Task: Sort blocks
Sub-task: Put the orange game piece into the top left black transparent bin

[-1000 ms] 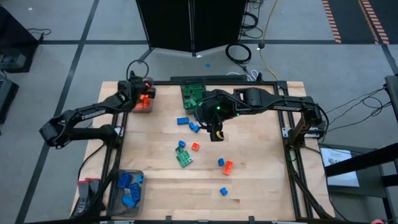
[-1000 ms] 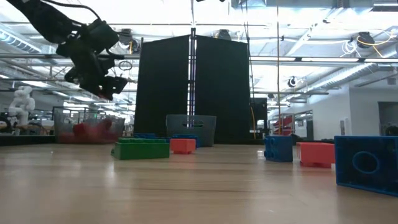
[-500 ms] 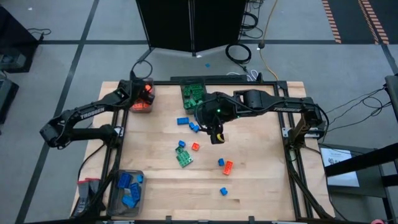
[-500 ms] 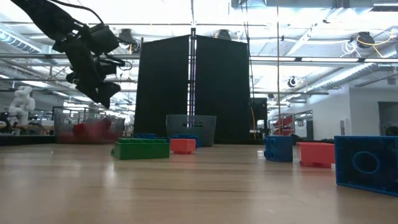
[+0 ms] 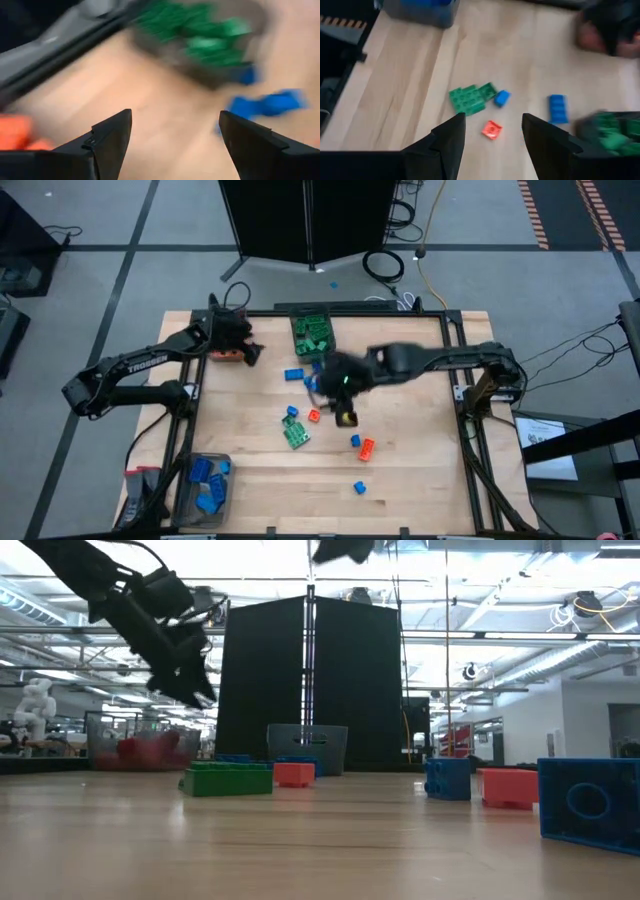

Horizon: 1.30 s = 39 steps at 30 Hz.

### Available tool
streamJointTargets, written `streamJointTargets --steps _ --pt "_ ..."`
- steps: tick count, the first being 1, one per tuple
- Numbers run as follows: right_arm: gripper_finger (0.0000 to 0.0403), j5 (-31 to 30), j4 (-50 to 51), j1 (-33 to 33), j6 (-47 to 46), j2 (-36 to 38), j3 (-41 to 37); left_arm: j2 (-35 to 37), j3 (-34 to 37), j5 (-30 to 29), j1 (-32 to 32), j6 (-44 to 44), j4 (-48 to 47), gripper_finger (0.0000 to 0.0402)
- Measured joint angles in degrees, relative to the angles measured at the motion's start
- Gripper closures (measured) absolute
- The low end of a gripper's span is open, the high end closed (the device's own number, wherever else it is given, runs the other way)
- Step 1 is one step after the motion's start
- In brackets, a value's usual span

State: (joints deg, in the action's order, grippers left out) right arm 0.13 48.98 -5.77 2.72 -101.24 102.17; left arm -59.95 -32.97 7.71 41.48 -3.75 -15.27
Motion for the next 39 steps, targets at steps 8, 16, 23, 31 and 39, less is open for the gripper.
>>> streamJointTargets --steps 8,16,23,31,39 --pt "0.0213 -2.39 -33.26 -0.92 -1.65 -0.16 -25.64 0.81 0.0 7.44 -6.17 -0.44 5.67 0.0101" --pt "0.0213 -8.75 -50.08 -0.25 -8.14 -7.53 -33.37 0.79 0.0 7.21 -10.06 -0.42 5.96 0.01" --pt "0.0205 -12.33 -48.17 -0.34 -12.3 -15.73 -29.16 0.79 0.0 7.03 -11.98 -0.39 5.75 0.01" --pt "0.0177 -13.83 -37.25 -0.18 -14.31 -20.53 -24.28 0.79 0.0 7.03 -12.79 0.02 5.79 0.01" --pt "0.0215 -13.77 -36.51 -0.25 -18.48 -21.1 -24.13 0.79 0.0 7.01 -12.77 -0.01 5.91 0.01"
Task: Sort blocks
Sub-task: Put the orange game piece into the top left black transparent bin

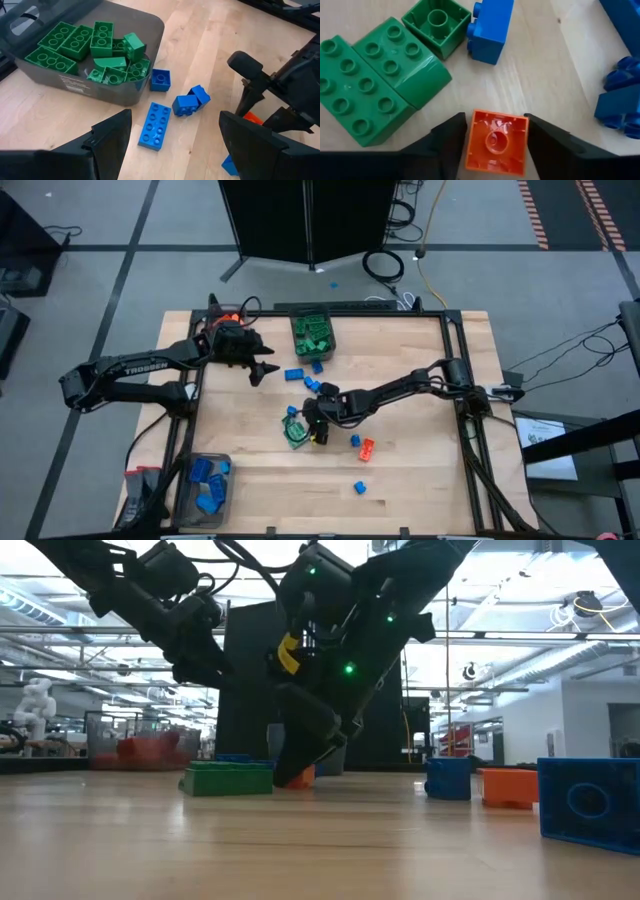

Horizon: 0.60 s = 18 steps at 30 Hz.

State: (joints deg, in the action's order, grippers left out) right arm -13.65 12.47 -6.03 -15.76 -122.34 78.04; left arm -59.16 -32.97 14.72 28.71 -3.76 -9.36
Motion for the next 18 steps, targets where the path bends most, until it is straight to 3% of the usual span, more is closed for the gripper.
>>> streamJointTargets --steps 4,12,15,18 --pt "0.0284 -0.02 1.79 -0.02 -0.27 0.21 0.02 0.0 0.0 0.0 0.0 -0.25 0.56 0.01" --pt "0.0285 -7.64 3.53 -1.22 5.87 1.2 1.37 0.0 0.02 -0.4 -0.39 -0.42 5.5 0.01" --pt "0.0285 -12.13 1.94 -1.06 10.73 3.84 2.33 0.0 0.02 -2.26 -1.72 0.52 9.91 0.01" --pt "0.0285 -11.78 -0.72 -0.67 17.01 8.08 2.37 0.0 0.02 -3.71 -3.83 5.11 16.12 0.01"
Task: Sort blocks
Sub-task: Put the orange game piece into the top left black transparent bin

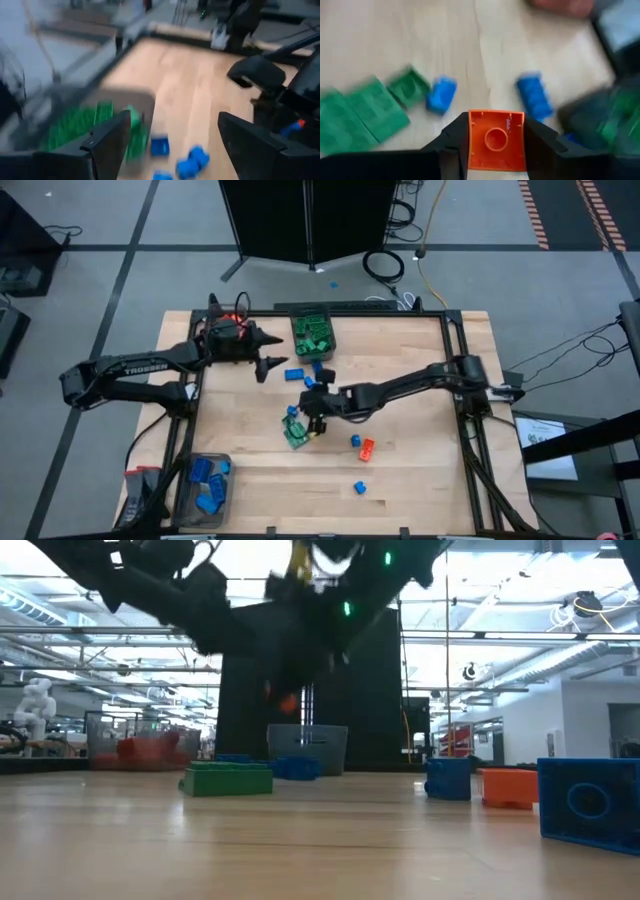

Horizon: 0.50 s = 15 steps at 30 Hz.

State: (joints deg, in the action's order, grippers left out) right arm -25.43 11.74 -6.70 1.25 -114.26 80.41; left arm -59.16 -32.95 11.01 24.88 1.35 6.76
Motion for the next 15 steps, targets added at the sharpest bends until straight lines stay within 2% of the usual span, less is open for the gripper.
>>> streamJointTargets --steps 6,11,15 --pt "0.0285 1.65 -1.95 1.59 5.16 11.07 -2.03 0.0 0.02 -2.23 -5.17 8.45 11.78 0.01" --pt "0.0285 1.52 -2.1 1.91 5.89 21.21 -6.43 0.0 0.02 -2.59 -10.43 18.5 17.01 0.01" --pt "0.0285 1.6 -3.49 1.91 5.82 29.02 -9.97 -0.02 0.02 -8.15 -16.21 31.43 17.6 0.01"
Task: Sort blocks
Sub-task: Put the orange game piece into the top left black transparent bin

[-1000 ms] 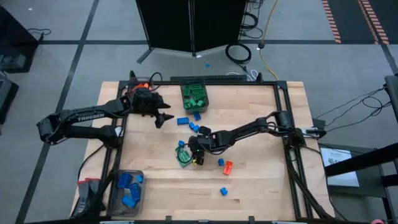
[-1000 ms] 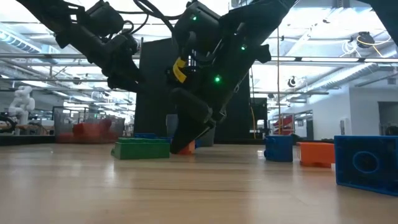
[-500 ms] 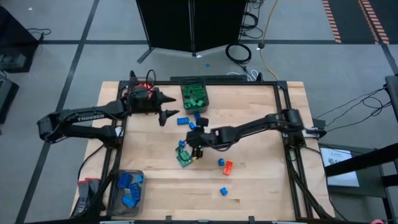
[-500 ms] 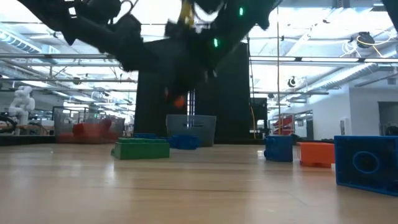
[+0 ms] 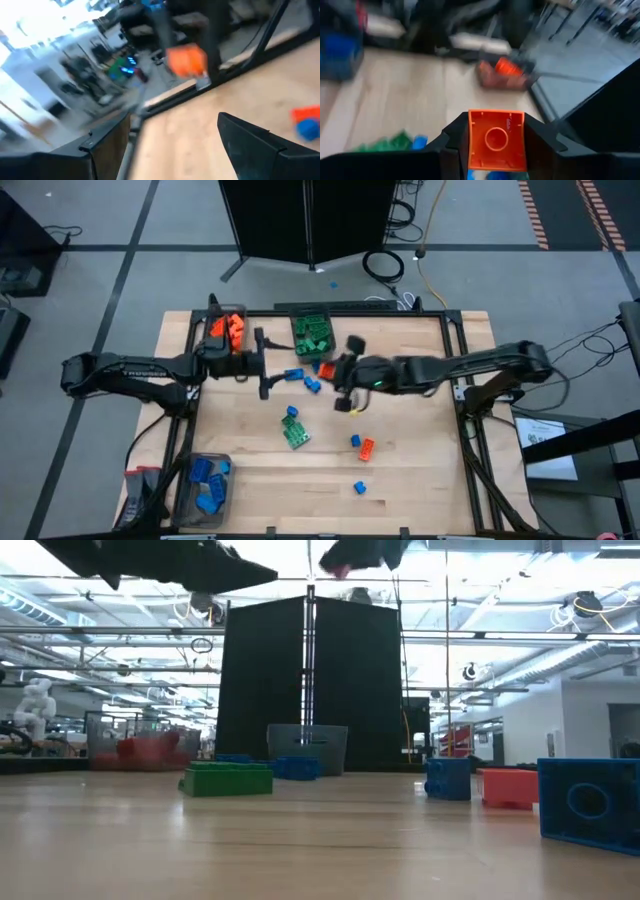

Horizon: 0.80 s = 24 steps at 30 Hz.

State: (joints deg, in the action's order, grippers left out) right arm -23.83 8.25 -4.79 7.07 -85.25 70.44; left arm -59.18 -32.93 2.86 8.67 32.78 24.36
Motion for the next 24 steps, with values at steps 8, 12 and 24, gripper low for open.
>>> streamJointTargets --steps 8,12,24 --pt "0.0285 8.97 -11.42 0.82 1.31 4.42 -3.65 -3.8 0.04 -9.26 -7.96 25.19 8.38 0.01" --pt "0.0285 15.38 -13.18 1.47 3.31 2.94 -3.65 -7.03 -0.28 -8.29 -8.85 27.98 7.5 0.01" --pt "0.0285 19.79 -14.11 1.01 4.28 3.3 -3.68 -15.18 -0.42 -16.03 -15.68 56.32 32.8 0.01"
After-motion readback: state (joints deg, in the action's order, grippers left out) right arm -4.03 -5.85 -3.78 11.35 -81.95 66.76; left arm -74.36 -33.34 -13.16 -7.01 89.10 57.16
